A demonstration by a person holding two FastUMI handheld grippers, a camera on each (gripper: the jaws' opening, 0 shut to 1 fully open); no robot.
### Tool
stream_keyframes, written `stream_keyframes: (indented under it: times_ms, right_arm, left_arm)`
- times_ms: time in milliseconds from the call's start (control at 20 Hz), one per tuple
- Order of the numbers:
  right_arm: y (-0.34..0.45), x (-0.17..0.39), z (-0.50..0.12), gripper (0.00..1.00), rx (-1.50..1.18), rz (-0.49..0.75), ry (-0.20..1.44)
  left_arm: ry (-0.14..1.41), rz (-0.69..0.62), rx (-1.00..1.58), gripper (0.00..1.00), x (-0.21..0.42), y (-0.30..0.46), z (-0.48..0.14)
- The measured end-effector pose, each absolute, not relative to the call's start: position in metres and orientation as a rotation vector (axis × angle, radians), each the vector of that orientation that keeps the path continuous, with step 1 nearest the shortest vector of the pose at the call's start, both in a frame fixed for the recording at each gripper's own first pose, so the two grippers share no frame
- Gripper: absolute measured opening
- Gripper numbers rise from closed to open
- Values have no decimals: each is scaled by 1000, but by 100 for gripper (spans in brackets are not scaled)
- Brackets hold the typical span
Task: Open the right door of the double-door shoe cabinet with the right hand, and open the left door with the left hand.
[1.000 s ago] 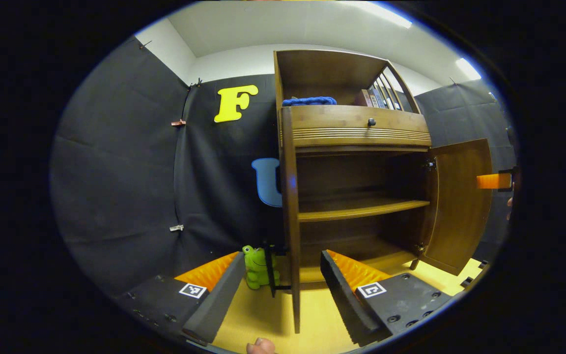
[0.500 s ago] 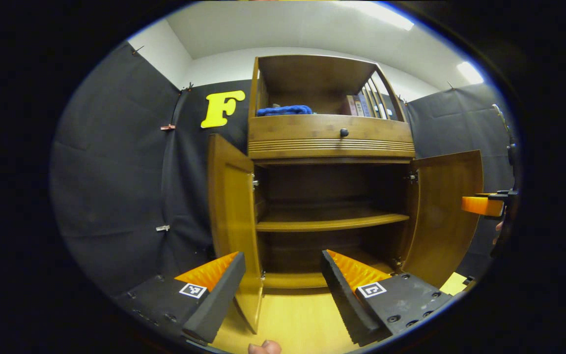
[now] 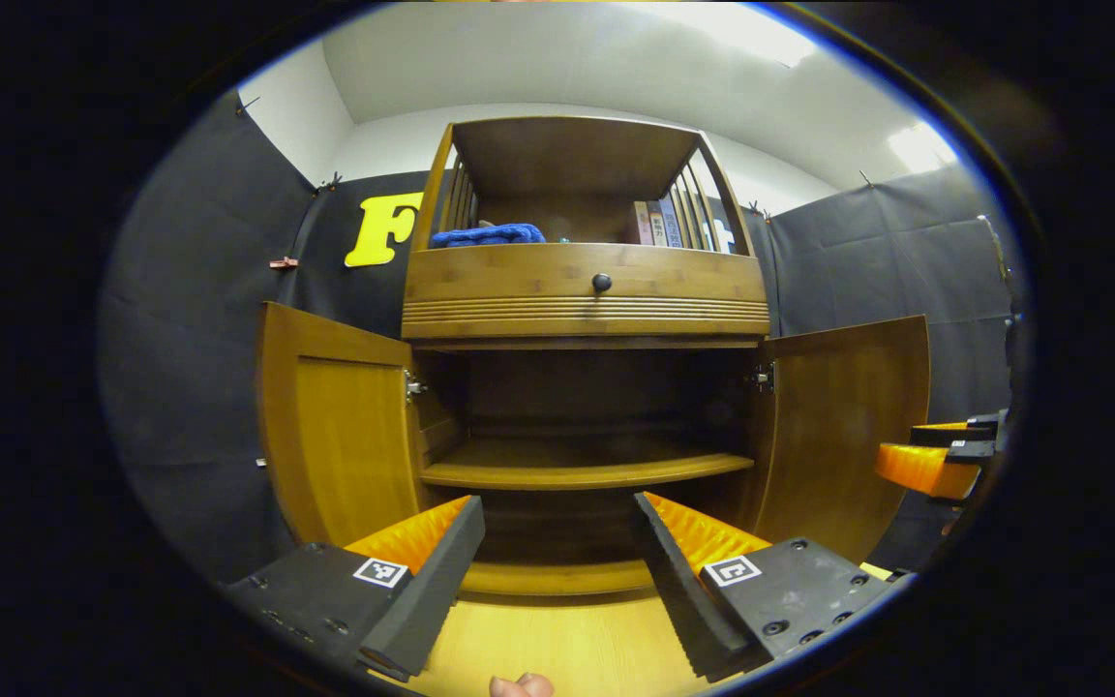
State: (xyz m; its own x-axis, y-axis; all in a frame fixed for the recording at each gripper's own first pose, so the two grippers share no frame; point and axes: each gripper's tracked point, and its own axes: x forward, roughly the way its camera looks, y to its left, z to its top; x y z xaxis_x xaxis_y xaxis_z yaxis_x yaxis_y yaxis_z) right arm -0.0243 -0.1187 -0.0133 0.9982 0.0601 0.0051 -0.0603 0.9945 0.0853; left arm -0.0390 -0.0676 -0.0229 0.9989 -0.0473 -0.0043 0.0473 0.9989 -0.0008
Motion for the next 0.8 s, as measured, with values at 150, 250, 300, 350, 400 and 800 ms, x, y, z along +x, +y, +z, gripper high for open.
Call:
stream_keyframes:
  times_ms: [150, 250, 300, 350, 400, 800]
  right_arm:
    - [-124, -20, -16, 95, 81, 57, -1]
    - [-124, -20, -19, 98, 90, 63, 7]
    - [-123, -20, -21, 98, 93, 68, 13]
    - [-122, -20, -23, 100, 94, 75, 16]
    - [-122, -19, -25, 98, 94, 79, 20]
    - [-130, -13, -26, 100, 105, 114, 29]
  left_arm:
    - [16, -57, -22, 95, -26, -85, -24]
    - [16, -54, -21, 94, -21, -92, -22]
    - [16, -51, -16, 94, -18, -95, -22]
    - [14, -48, -9, 94, -17, -97, -20]
    - [14, -51, -3, 94, -15, -102, -20]
    - [6, -30, 9, 94, -11, -115, -15]
